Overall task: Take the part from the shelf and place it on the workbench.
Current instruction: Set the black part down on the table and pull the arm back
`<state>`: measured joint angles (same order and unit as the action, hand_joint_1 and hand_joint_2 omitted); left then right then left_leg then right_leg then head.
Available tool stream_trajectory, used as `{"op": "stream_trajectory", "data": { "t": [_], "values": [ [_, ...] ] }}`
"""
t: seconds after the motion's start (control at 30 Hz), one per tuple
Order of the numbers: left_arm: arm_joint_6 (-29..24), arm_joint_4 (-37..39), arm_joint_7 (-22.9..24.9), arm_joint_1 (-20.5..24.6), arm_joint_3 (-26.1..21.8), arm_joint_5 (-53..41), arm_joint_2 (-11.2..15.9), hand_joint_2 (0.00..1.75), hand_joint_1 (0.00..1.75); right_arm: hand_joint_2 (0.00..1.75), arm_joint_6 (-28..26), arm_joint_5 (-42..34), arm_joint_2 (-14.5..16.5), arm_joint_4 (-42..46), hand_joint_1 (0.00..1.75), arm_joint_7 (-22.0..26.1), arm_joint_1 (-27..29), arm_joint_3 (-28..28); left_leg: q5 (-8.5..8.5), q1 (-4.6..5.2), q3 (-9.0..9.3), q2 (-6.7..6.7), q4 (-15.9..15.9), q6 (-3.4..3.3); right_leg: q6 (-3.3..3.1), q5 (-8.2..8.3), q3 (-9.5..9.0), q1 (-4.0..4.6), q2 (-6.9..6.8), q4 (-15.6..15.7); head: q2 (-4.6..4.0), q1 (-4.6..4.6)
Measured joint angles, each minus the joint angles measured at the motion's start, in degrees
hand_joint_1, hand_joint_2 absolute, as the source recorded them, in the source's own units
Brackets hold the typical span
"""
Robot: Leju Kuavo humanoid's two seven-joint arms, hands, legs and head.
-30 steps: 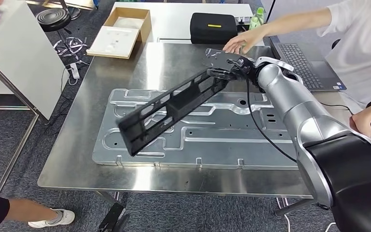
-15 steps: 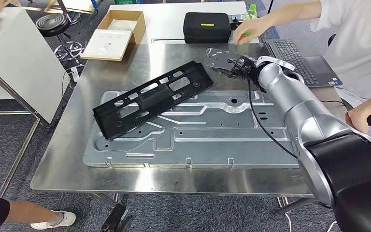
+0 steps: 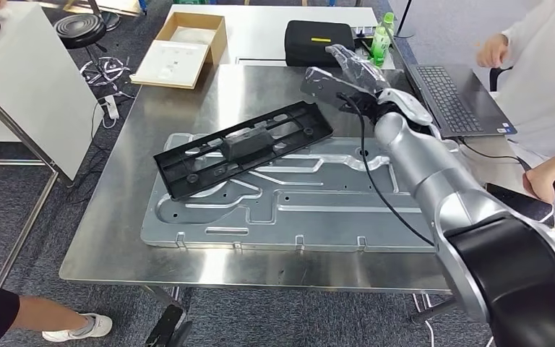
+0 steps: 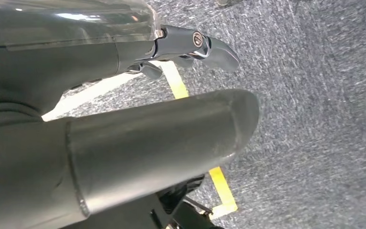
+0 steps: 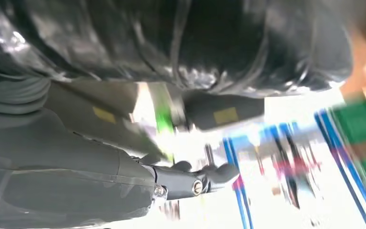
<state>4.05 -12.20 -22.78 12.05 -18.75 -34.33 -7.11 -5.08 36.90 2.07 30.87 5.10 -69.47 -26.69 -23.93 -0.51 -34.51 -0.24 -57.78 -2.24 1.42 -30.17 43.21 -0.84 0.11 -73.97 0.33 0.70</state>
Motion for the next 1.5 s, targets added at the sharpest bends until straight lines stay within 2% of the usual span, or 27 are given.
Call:
{"op": "stream_trajectory", "data": {
  "t": [0.1,0.17,0.23,0.3,0.37,0.43,0.47,0.5,0.53,0.6,0.63,0.7,0.77,0.83,0.93,0.97,1.0,1.03,1.07,1.13,1.2,1.27,1.33,1.4,1.43,1.47,1.5],
  "values": [
    [-0.1,0.0,0.0,-0.1,0.0,-0.3,0.0,0.00,0.00,0.00,-5.4,1.5,0.0,7.0,0.00,-0.1,4.1,0.0,-0.53,0.13,-0.14,-0.07,-0.7,0.43,-0.49,4.95,-5.02,0.11,-0.05,10.5,0.00,0.00],
    [-0.2,0.0,0.0,-0.1,0.0,-0.6,-0.1,0.00,0.00,0.00,-7.1,2.9,0.1,10.8,0.00,0.0,6.3,0.0,-0.76,0.29,-0.41,-0.05,-1.0,0.94,-0.89,5.69,-6.65,0.37,-0.02,14.2,0.00,-0.03],
    [-0.2,0.0,0.0,-0.2,0.0,-0.9,-0.1,0.00,0.00,0.00,-11.1,6.3,0.1,14.2,0.00,1.1,8.5,0.0,-0.74,0.29,-0.47,-0.05,-0.9,1.48,-1.37,5.65,-6.71,0.49,0.02,14.4,0.00,-0.05],
    [-0.4,0.0,0.0,-0.4,-0.1,-1.5,-0.1,0.00,0.00,0.00,-18.4,13.4,-0.1,19.1,0.00,2.3,11.7,-0.1,-1.68,0.15,-0.73,-0.03,-1.9,2.11,-2.04,5.84,-7.04,0.30,-0.09,14.9,0.00,-0.04],
    [-0.7,0.0,0.0,-0.8,-0.1,-2.0,-0.1,0.00,0.00,0.00,-25.8,21.5,-0.2,25.0,0.00,3.0,15.9,-0.4,-4.71,-0.07,-2.75,0.01,-6.9,2.71,-2.63,5.90,-7.36,0.11,-0.35,15.2,0.00,-0.05],
    [-0.8,0.0,0.0,-1.3,-0.1,-2.3,-0.1,0.00,0.00,0.00,-30.3,27.4,-0.1,30.1,0.00,3.3,20.8,-0.8,-7.91,-0.20,-6.07,0.01,-14.1,3.11,-2.93,5.74,-7.45,0.13,-0.75,15.2,0.00,-0.05],
    [-0.8,0.0,0.0,-1.6,-0.1,-2.4,-0.1,0.00,0.00,0.00,-31.8,29.8,-0.1,32.4,0.00,3.4,23.3,-0.9,-8.37,-0.22,-7.13,0.02,-16.2,3.21,-2.96,5.66,-7.49,0.15,-0.99,15.2,0.00,-0.05],
    [-0.9,0.0,0.0,-2.0,-0.1,-2.4,-0.1,0.00,0.00,0.00,-33.0,31.6,-0.1,34.3,0.00,3.5,25.5,-0.9,-7.75,-0.23,-7.16,0.08,-16.1,3.25,-2.95,5.59,-7.50,0.15,-1.28,15.2,0.00,-0.06],
    [-0.9,0.0,0.0,-2.3,-0.1,-2.5,0.0,0.00,0.00,0.00,-33.7,32.9,-0.1,36.1,0.00,3.6,27.3,-1.0,-6.15,-0.23,-6.05,0.27,-13.6,3.19,-2.87,5.51,-7.52,0.14,-1.59,15.2,0.00,-0.06],
    [-0.9,0.0,-0.1,-2.6,-0.1,-2.7,0.1,0.00,0.00,0.00,-34.4,34.1,-0.2,38.9,0.00,3.8,29.6,-1.0,-2.62,0.04,-2.15,2.09,-5.6,2.80,-2.56,5.31,-7.64,0.29,-2.23,15.0,0.00,-0.07],
    [-0.9,0.0,-0.1,-2.6,-0.1,-2.8,0.1,0.00,0.00,0.00,-34.6,34.3,-0.2,40.0,0.00,4.1,30.2,-1.0,-1.62,0.24,-0.68,2.91,-2.6,2.44,-2.33,5.22,-7.70,0.43,-2.57,15.0,0.00,-0.04],
    [-1.0,0.0,-0.2,-2.6,-0.1,-2.8,0.2,0.00,0.00,0.00,-34.7,34.5,-0.2,42.0,0.00,5.5,31.5,-1.0,-1.39,0.63,0.16,3.37,-0.6,1.74,-1.76,5.08,-7.90,0.67,-3.36,15.0,0.00,-0.03],
    [-1.1,0.0,-0.2,-2.9,-0.2,-2.8,0.2,0.00,0.00,0.00,-34.8,35.0,0.0,44.3,0.00,7.8,33.5,-0.8,-1.04,0.47,0.29,2.08,-0.3,1.07,-1.10,4.79,-8.21,0.60,-4.05,14.9,0.00,-0.04],
    [-1.1,0.0,-0.3,-3.3,-0.3,-2.8,0.2,0.00,0.00,0.00,-34.9,36.3,0.4,47.1,0.00,10.3,36.0,-0.3,-0.59,0.23,0.50,0.99,0.2,0.37,-0.53,2.91,-7.56,0.38,-2.95,12.7,0.00,-0.03],
    [-1.1,0.0,-0.6,-3.5,-0.6,-2.7,0.1,0.00,0.00,0.00,-35.0,38.0,1.4,50.9,0.00,13.5,40.0,0.7,-0.33,0.18,0.42,-0.67,0.3,-0.10,-0.13,-2.53,-3.03,0.15,-0.64,2.5,0.00,-0.02],
    [-1.1,0.0,-0.8,-3.6,-0.7,-2.5,0.1,0.00,0.00,0.00,-35.0,38.2,1.7,51.7,0.00,14.2,41.1,0.9,-0.32,0.22,0.38,-1.32,0.2,-0.12,-0.08,-3.27,-1.78,0.14,-0.44,-0.1,0.00,-0.01],
    [-1.1,0.0,-1.0,-3.7,-0.9,-2.4,0.1,0.00,0.00,0.00,-35.0,38.2,2.1,52.3,0.00,14.9,41.8,1.0,-0.32,0.25,0.34,-1.97,0.1,-0.12,-0.11,-2.87,-1.44,0.14,-0.33,-0.8,0.00,-0.02],
    [-1.0,0.0,-1.1,-3.7,-1.1,-2.2,0.0,0.00,0.00,0.00,-35.0,38.2,2.5,52.9,0.00,15.4,42.1,1.1,-0.34,0.26,0.32,-2.60,0.0,-0.09,-0.23,-1.40,-2.22,0.14,-0.15,0.9,0.00,-0.02],
    [-1.0,0.0,-1.3,-3.7,-1.3,-2.0,-0.1,0.00,0.00,0.00,-35.0,38.2,2.9,53.4,0.00,15.6,42.2,1.2,-0.39,0.26,0.31,-3.24,-0.2,-0.02,-0.43,0.66,-3.93,0.14,0.43,4.3,0.00,-0.01],
    [-0.9,0.0,-1.4,-3.4,-1.6,-1.7,-0.4,0.00,0.00,0.00,-35.0,38.0,3.6,54.2,0.00,15.9,42.1,1.3,-0.55,0.36,0.05,-4.46,-0.6,0.31,-0.92,3.36,-7.43,0.10,2.69,11.5,0.00,-0.02],
    [-0.6,0.0,-1.4,-3.1,-2.0,-1.2,-0.7,0.00,0.00,0.00,-35.0,37.5,4.0,54.6,0.00,16.0,41.9,1.3,-0.56,0.27,-0.34,-5.53,-0.8,0.89,-1.23,3.75,-8.73,0.22,3.76,14.3,0.00,-0.02],
    [-0.2,0.0,-1.3,-3.1,-2.6,-0.6,-0.9,0.00,0.00,0.00,-35.0,37.1,4.6,54.8,0.00,16.0,41.6,1.3,-0.45,0.03,-0.59,-6.32,-0.8,1.56,-1.65,3.98,-8.92,0.19,2.68,14.7,0.00,-0.02],
    [0.3,0.0,-1.0,-3.1,-3.2,0.0,-1.0,0.00,0.00,0.00,-35.0,37.0,5.2,54.9,0.00,16.0,41.3,1.3,-1.68,0.14,-1.42,-4.75,-2.5,2.19,-2.34,4.28,-9.29,-0.12,1.41,15.4,0.00,-0.12],
    [0.8,0.0,-0.8,-2.9,-3.8,0.5,-1.0,0.00,0.00,0.00,-35.0,37.0,5.4,55.0,0.00,15.9,41.1,1.3,-5.04,0.14,-4.15,-1.86,-8.5,2.78,-2.80,4.36,-9.49,-0.19,-0.08,15.7,0.00,-0.27],
    [0.9,0.0,-0.6,-2.9,-4.0,0.6,-1.0,0.00,0.00,0.00,-35.0,37.0,5.5,55.0,0.00,15.9,41.1,1.3,-6.71,-0.03,-5.96,-1.03,-12.3,3.07,-2.91,4.31,-9.48,-0.16,-0.87,15.6,0.00,-0.32],
    [1.0,0.0,-0.5,-2.9,-4.3,0.7,-1.0,0.00,0.00,0.00,-35.0,37.0,5.5,55.0,0.00,15.9,41.1,1.3,-7.65,-0.22,-7.36,-0.59,-15.2,3.34,-2.91,4.25,-9.46,-0.14,-1.62,15.6,0.00,-0.33],
    [1.1,0.0,-0.4,-3.0,-4.4,0.8,-1.0,0.00,0.00,0.00,-35.0,36.9,5.5,55.0,0.00,15.9,41.2,1.3,-7.53,-0.42,-7.91,-0.31,-16.3,3.58,-2.88,4.16,-9.45,-0.16,-2.35,15.5,0.00,-0.33]
  ]
}}
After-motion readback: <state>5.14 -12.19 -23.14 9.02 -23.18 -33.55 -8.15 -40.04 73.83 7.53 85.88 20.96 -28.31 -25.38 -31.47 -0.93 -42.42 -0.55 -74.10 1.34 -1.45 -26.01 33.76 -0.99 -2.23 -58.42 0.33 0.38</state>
